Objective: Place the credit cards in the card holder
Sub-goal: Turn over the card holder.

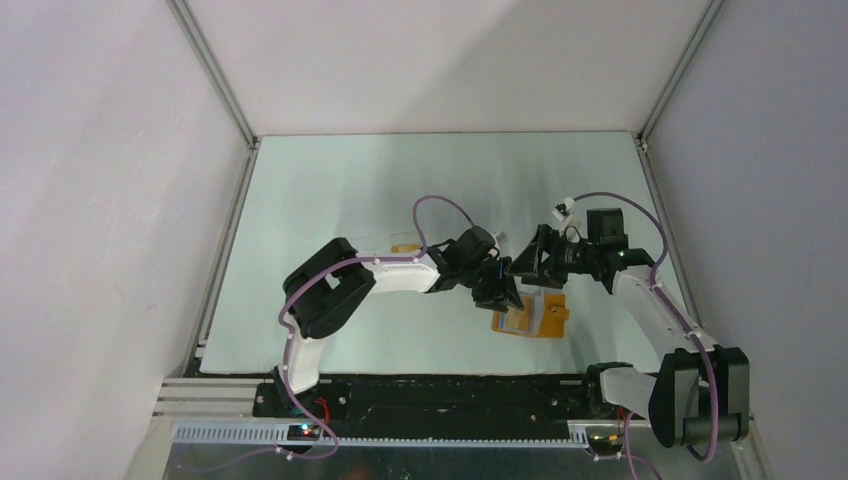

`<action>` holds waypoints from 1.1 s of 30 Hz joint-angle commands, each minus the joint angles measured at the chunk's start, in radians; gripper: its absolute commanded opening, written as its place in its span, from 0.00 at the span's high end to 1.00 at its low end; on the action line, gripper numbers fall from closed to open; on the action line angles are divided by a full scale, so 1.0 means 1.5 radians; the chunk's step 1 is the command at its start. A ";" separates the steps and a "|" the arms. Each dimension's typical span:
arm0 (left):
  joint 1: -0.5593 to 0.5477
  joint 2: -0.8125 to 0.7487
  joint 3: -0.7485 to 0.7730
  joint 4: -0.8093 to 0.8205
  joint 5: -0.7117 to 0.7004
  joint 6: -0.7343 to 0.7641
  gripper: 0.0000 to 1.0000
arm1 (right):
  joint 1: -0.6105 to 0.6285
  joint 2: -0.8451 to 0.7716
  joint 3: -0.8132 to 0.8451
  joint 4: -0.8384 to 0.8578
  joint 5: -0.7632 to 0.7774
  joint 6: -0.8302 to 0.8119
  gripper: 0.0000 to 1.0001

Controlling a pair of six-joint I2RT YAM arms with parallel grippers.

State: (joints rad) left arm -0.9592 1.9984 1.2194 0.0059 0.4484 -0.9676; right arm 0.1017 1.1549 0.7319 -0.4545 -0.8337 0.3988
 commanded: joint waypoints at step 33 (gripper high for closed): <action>0.023 -0.036 -0.018 -0.074 -0.127 0.002 0.60 | 0.058 0.158 -0.058 -0.102 0.438 0.072 1.00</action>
State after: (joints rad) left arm -0.9333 2.0140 1.2030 -0.0502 0.3176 -0.9943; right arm 0.1833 1.3674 0.6582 -0.6300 -0.2619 0.4767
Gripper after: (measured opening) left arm 0.384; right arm 0.009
